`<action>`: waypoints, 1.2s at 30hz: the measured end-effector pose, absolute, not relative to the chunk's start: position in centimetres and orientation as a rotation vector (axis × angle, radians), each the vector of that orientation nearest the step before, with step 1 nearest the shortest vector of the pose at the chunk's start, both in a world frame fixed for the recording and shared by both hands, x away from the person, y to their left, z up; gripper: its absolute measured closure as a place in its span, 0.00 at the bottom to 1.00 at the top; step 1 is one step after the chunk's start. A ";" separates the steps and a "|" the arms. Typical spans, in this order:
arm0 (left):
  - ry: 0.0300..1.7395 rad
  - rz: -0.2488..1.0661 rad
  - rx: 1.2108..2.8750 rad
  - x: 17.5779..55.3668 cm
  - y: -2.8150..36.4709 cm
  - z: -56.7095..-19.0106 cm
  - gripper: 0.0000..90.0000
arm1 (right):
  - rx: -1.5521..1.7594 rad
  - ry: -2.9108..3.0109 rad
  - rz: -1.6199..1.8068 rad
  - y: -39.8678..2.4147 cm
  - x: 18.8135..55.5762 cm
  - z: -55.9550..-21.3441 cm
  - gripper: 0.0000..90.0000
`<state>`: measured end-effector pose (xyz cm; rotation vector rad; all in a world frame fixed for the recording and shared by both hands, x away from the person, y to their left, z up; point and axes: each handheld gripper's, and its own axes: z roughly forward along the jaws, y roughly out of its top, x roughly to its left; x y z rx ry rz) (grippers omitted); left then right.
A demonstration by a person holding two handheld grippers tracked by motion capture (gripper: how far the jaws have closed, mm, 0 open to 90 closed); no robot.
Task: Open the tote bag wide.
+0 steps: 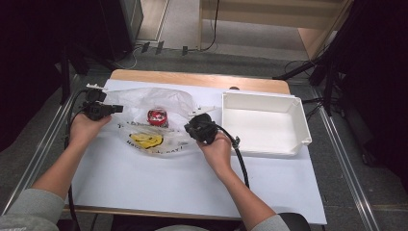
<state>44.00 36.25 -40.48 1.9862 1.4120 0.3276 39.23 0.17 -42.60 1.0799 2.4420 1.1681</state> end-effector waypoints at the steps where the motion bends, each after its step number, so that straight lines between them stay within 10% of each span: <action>1: 1.405 0.323 1.987 43.9 36.1 -40.3 1.00 | 1.069 2.438 1.182 0.3 39.1 -42.2 1.00; 22: 1.310 0.261 2.016 41.0 32.8 -39.9 1.00 | 0.923 2.489 1.307 5.4 43.3 -35.7 1.00; 36: 1.309 0.256 2.048 41.0 32.0 -42.0 1.00 | 0.969 2.528 1.213 7.2 48.2 -38.3 1.00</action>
